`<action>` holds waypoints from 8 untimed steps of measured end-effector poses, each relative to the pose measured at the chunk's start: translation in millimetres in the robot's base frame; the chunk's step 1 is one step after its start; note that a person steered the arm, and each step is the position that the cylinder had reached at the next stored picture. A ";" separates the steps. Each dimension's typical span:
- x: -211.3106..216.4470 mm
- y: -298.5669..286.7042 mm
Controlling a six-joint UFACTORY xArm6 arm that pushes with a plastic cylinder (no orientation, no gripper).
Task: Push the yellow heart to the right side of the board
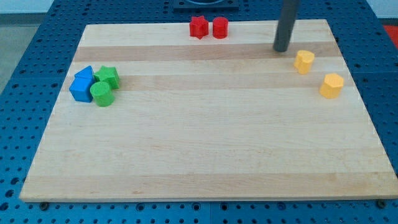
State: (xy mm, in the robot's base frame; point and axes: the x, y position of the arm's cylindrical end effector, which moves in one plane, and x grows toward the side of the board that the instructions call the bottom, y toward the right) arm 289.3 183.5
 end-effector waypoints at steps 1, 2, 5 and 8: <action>26.4 41.1; 51.9 66.2; -12.2 31.5; 39.9 -3.6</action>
State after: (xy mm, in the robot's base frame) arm 329.2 179.9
